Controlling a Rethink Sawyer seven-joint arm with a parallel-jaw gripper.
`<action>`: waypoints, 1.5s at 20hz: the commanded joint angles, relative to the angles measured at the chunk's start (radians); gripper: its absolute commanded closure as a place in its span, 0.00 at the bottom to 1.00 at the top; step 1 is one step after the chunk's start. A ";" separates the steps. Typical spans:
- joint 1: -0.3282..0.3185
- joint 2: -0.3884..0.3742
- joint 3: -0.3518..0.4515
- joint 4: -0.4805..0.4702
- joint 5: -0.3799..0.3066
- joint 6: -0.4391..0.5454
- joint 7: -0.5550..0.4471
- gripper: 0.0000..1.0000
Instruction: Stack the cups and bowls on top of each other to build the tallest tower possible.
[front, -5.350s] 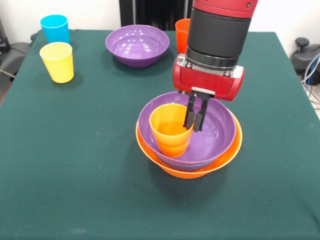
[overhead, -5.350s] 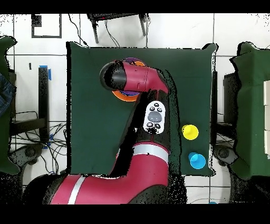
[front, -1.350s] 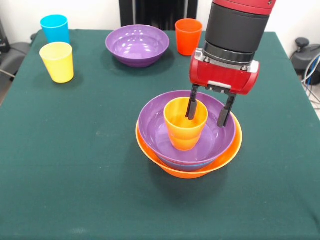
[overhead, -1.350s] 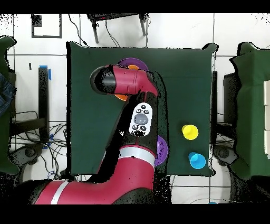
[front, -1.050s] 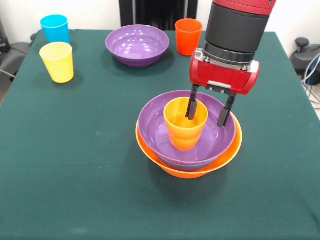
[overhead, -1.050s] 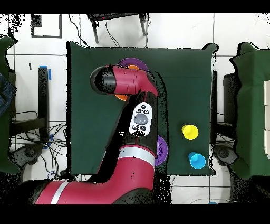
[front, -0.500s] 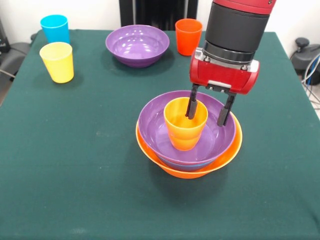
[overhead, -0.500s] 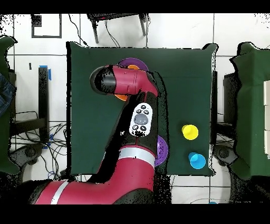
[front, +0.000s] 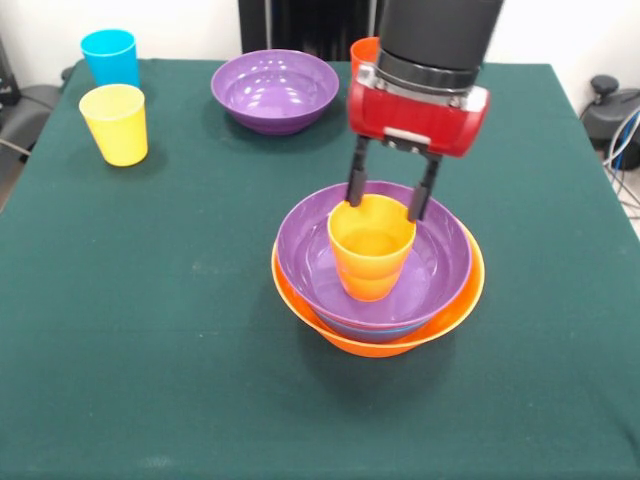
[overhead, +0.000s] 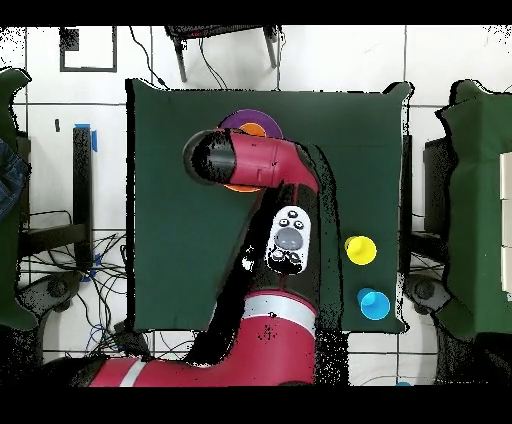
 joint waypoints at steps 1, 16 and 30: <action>-0.043 -0.057 0.120 0.177 -0.022 0.088 -0.003 0.00; -0.139 -0.148 0.225 0.351 -0.027 -0.005 -0.029 0.00; -0.208 -0.195 0.204 0.419 -0.145 -0.044 -0.069 0.00</action>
